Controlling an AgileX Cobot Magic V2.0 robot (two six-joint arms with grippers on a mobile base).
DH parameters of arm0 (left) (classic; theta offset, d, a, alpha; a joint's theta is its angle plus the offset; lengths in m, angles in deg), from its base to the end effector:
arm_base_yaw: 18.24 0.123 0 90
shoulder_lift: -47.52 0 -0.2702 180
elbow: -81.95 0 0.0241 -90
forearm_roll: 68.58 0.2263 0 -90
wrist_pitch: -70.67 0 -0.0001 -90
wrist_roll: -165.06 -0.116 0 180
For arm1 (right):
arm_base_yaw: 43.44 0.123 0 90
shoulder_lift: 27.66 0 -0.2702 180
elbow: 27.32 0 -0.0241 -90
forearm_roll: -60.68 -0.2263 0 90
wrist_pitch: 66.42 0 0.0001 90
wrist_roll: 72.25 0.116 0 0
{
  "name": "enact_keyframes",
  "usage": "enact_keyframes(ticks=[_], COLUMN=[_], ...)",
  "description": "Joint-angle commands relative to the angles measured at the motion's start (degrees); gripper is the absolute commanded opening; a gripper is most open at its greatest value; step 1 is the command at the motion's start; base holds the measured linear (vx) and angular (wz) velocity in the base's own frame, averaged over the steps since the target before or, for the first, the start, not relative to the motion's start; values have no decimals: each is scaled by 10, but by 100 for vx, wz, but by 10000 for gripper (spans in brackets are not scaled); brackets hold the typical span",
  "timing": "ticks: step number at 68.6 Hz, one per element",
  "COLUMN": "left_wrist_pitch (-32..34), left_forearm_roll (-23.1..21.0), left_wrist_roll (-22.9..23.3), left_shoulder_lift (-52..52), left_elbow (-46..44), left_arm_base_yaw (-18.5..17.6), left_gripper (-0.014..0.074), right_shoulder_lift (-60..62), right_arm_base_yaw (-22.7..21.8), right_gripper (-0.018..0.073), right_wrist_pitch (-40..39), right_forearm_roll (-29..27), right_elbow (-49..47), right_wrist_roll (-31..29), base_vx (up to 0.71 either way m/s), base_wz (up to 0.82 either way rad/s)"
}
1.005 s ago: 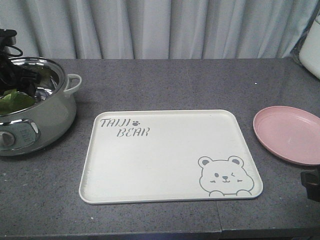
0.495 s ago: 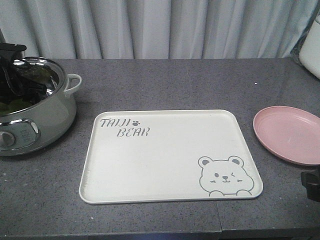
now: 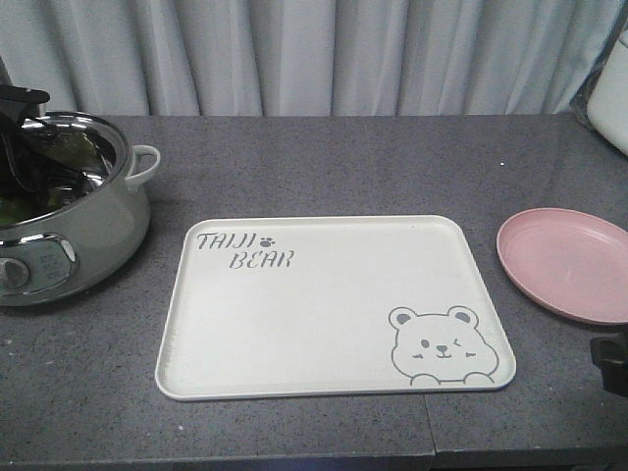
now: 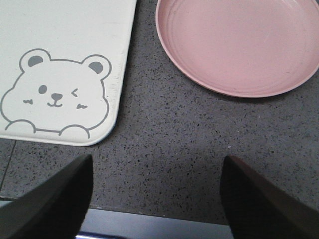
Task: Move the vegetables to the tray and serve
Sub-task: 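Lift the lettuce leaf out of the pot over the tray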
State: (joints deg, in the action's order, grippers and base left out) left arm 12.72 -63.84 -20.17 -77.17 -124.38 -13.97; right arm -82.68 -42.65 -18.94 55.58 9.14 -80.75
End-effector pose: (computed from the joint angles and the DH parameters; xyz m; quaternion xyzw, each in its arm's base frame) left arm 0.4260 0.0400 0.2302 0.0225 0.9777 0.0557 0.2012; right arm 0.1479 0.0096 0.2754 -0.0592 0.9339 0.0176 0.3522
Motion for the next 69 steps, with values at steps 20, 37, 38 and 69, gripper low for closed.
enact_keyframes(ticks=[20,37,38,69], left_wrist_pitch=[1,-9,-10,-22], left_forearm_roll=[-2,-13,-16,-53], left_wrist_roll=[4,4,4,-7], left_shoulder_lift=[91,148,152,264], left_elbow=[-17,-17,-17,-17], left_arm_base_yaw=[0,-1,-1,-102], left_gripper=[-7,-7,-7,-7], right_shoulder_lift=[0,0,0,0], right_arm_base_yaw=[-3,-3,-3,-3], right_gripper=[525,525,525,525], right_wrist_pitch=[-28,-28,-28,-29], right_forearm_roll=[-2,-2,-2,-3], right_elbow=[-19,-19,-19,-19], right_wrist_roll=[-2,-2,-2,-2], base_vx=[0,0,0,0], base_wz=[0,0,0,0])
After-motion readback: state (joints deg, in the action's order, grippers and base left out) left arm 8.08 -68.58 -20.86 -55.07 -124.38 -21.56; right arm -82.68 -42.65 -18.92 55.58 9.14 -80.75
